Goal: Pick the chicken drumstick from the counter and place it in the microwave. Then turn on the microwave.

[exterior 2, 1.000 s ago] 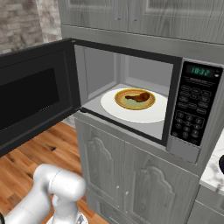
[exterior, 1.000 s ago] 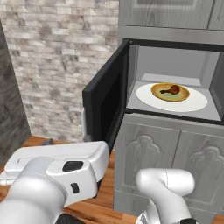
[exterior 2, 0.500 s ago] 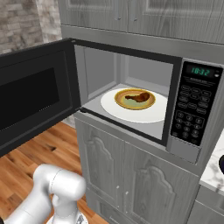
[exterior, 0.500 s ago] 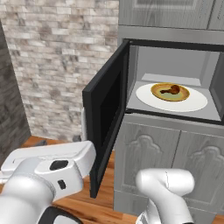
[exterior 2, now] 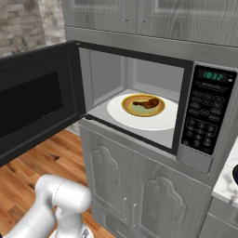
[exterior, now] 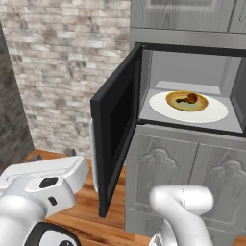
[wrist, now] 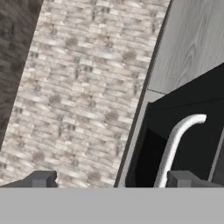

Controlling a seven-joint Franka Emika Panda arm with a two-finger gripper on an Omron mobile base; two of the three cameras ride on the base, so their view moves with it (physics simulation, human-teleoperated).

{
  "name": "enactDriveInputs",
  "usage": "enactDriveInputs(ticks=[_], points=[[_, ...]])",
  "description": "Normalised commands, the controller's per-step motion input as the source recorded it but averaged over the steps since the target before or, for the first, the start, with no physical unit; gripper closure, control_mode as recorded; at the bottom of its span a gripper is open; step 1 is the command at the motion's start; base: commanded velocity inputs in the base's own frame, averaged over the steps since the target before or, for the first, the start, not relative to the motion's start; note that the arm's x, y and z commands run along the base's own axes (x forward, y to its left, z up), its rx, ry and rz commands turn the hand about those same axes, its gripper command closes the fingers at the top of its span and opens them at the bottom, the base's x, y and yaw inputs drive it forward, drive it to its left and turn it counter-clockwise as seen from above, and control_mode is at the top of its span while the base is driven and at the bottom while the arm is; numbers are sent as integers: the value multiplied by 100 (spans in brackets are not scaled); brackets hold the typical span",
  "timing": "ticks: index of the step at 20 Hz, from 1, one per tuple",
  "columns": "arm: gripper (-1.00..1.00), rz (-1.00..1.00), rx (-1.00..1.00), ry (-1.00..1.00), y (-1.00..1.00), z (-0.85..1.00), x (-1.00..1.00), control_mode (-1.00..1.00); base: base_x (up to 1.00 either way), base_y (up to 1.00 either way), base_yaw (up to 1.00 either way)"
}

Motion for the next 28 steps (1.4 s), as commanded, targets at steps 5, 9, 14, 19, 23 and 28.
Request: enactDriveInputs(ticks=[5,9,14,19,23,28], points=[[-100,0,0,0,16,-7,34,-100,0,0,0],[-100,0,0,0,15,-2,32,-100,0,0,0],[-100,0,0,0,8,-1,32,-100,0,0,0],[-100,0,0,0,1,-2,34,-100,0,0,0],[-100,0,0,0,0,-1,28,-100,0,0,0],[-100,0,0,0,0,-12,14,-100,0,0,0]])
